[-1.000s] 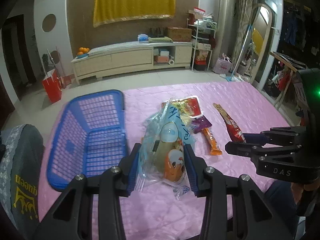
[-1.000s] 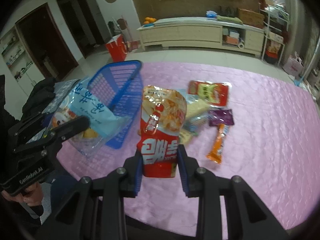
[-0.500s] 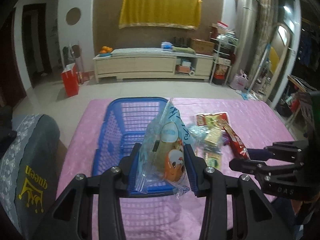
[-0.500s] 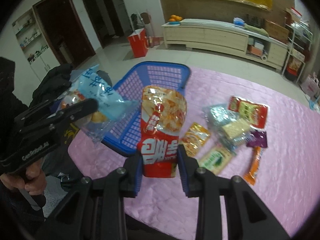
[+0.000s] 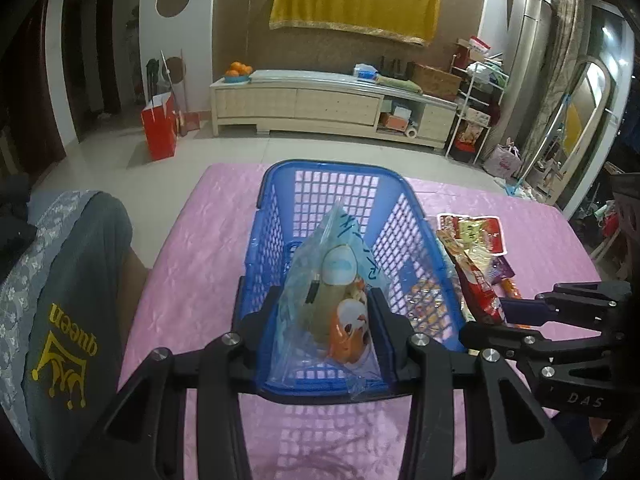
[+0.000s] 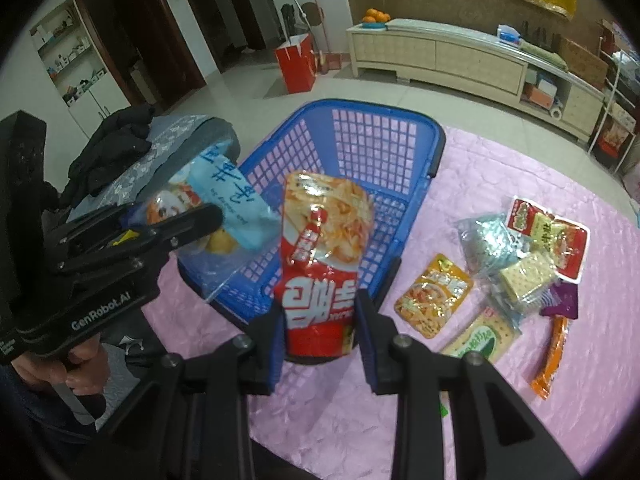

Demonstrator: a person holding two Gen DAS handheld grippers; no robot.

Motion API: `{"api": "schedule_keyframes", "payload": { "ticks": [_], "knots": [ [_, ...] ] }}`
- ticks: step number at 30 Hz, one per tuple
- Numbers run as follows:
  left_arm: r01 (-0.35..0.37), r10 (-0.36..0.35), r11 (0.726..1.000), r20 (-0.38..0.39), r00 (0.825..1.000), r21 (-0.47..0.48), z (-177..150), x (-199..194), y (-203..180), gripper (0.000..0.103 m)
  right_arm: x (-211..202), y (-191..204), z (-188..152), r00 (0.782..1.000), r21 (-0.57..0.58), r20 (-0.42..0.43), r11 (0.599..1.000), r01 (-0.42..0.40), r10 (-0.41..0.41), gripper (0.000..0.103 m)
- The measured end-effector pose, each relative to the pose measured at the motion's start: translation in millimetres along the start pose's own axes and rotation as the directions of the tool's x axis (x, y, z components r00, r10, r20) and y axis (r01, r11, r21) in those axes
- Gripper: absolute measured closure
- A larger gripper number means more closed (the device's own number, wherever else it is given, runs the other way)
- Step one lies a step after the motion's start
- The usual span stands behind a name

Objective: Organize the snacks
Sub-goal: 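Carry both bags over the blue basket and open both tools to drop them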

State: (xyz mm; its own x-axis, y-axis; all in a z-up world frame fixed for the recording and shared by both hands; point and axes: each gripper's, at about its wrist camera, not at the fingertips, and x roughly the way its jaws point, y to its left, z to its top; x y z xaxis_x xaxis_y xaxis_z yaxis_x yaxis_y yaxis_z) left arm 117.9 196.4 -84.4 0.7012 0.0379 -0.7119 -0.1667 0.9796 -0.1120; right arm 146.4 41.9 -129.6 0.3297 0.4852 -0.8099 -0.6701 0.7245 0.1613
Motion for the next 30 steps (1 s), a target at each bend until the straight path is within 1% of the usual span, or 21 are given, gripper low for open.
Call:
{"api": "schedule_keyframes", "payload": {
  "ticks": [5,9,14,17,19,20,21,22,24,26,27,28,30],
  "knots": [
    [0.025,-0.025,1.000,-0.010,1.000,-0.007,3.7,9.2,6.6,0.065,10.5,0.5,6.8,1.000,0.001,-0.021,1.000,-0.004,0.004,0.066],
    [0.023,-0.022,1.000,-0.017,1.000,0.021,6.3,16.1,4.5,0.069,14.9,4.8,11.2,1.000,-0.016,-0.027,1.000,-0.001,0.000,0.066],
    [0.035,-0.034,0.999,-0.026,0.999,0.010,7.5,18.3,8.1,0.069,20.2,7.8,12.2,0.999,-0.024,-0.040,1.000,-0.004,0.003,0.066],
    [0.027,-0.026,1.000,-0.028,0.999,0.016,9.0,16.5,9.7,0.069,21.9,9.0,10.3,0.998,-0.030,-0.059,0.999,-0.012,0.010,0.066],
    [0.019,-0.019,1.000,-0.028,0.999,0.015,9.4,14.8,11.7,0.063,21.3,11.2,8.8,0.997,-0.033,-0.073,0.999,-0.012,0.009,0.064],
    [0.020,-0.020,1.000,-0.031,0.999,0.014,9.9,14.3,11.9,0.057,20.3,12.4,8.0,0.997,-0.036,-0.074,0.999,-0.013,0.010,0.063],
    [0.016,-0.016,1.000,-0.034,0.999,0.015,9.7,13.3,11.6,0.054,19.1,13.2,7.6,0.997,-0.038,-0.073,0.999,-0.012,0.010,0.060],
    [0.008,-0.007,1.000,-0.037,0.999,0.019,9.6,11.9,10.5,0.054,17.6,12.9,7.2,0.998,-0.033,-0.071,0.999,-0.003,0.001,0.054],
    [-0.007,0.008,1.000,-0.035,0.999,0.027,9.0,7.6,7.0,0.053,14.2,12.1,6.9,0.997,-0.028,-0.070,0.999,0.020,-0.022,0.048],
    [-0.007,0.007,1.000,-0.032,0.999,0.030,8.0,2.8,4.7,0.052,9.3,9.9,7.1,0.997,-0.027,-0.064,0.999,0.035,-0.037,0.047],
    [-0.009,0.010,0.999,-0.031,0.999,0.031,7.6,0.7,4.4,0.048,5.8,8.9,6.8,0.997,-0.025,-0.060,0.999,0.040,-0.042,0.047],
    [-0.014,0.015,0.999,-0.029,0.999,0.033,6.8,-2.9,2.7,0.047,3.3,7.5,6.0,0.998,-0.023,-0.055,0.999,0.041,-0.042,0.046],
    [-0.019,0.020,0.999,-0.025,0.999,0.038,5.1,-9.4,0.5,0.047,-7.3,4.2,3.3,0.998,-0.016,-0.038,0.999,0.042,-0.042,0.046]
  ]
}}
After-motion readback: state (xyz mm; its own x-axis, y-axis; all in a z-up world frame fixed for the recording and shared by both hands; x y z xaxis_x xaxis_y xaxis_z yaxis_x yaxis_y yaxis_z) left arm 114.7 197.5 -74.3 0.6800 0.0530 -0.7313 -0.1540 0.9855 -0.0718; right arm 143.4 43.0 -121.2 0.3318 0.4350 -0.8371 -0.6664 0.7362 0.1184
